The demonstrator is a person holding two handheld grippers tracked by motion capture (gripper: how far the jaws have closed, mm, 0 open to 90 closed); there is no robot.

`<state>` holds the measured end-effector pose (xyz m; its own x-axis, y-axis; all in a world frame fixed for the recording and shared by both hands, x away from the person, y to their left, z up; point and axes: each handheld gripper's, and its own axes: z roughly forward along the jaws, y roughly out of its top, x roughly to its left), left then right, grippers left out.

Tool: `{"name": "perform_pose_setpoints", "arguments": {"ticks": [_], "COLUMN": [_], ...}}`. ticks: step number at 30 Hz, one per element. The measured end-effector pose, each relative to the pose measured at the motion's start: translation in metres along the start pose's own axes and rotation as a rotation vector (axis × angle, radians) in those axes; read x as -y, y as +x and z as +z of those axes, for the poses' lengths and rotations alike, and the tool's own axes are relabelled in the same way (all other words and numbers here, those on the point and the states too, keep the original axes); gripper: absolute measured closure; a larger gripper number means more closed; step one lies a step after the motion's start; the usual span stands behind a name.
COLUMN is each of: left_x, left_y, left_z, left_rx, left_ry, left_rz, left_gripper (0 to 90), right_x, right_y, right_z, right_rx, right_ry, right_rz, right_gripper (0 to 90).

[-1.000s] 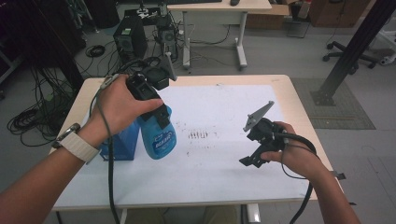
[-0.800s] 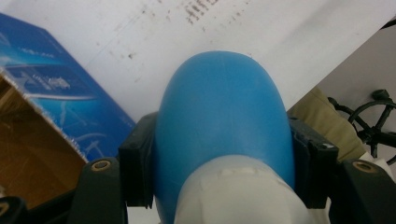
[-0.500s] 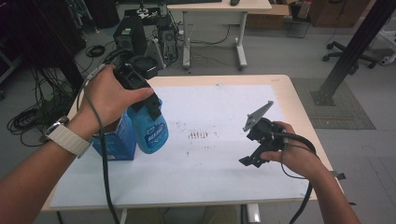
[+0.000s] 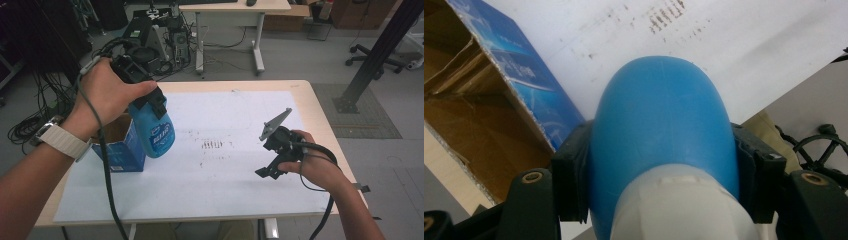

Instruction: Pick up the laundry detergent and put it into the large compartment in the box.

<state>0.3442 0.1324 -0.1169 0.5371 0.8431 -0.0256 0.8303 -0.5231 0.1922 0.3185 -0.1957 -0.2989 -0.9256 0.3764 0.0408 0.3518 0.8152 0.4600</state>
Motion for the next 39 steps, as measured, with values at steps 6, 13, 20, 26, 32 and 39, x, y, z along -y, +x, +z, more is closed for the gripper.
{"name": "perform_pose_setpoints", "arguments": {"ticks": [6, 13, 20, 26, 32, 39], "left_x": [-0.001, -0.001, -0.001, 0.001, 0.000, -0.002], "left_y": [0.005, 0.014, 0.026, 0.035, 0.042, 0.053], "left_z": [-0.009, -0.017, -0.024, -0.026, -0.030, -0.039], "left_rx": [-0.014, -0.018, -0.021, -0.027, -0.028, -0.028], "left_ry": [-0.005, -0.013, -0.025, -0.031, -0.031, -0.040], "left_rz": [-0.033, -0.090, -0.146, -0.179, -0.209, -0.252], "left_gripper": [37.3, 37.3, 37.3, 37.3, 37.3, 37.4], "right_x": [0.000, -0.001, -0.003, -0.002, 0.000, 0.000], "right_y": [0.000, 0.000, -0.001, -0.001, -0.001, -0.002], "right_z": [0.000, 0.000, 0.000, 0.000, -0.001, 0.000], "right_rx": [0.000, 0.000, 0.002, 0.003, 0.005, 0.004], "right_ry": [-0.001, -0.004, -0.001, 0.001, 0.002, 0.002], "right_rz": [0.001, -0.003, -0.004, -0.004, 0.000, 0.002], "right_gripper": [9.6, 9.6, 9.6, 9.6, 9.6, 9.6]}}
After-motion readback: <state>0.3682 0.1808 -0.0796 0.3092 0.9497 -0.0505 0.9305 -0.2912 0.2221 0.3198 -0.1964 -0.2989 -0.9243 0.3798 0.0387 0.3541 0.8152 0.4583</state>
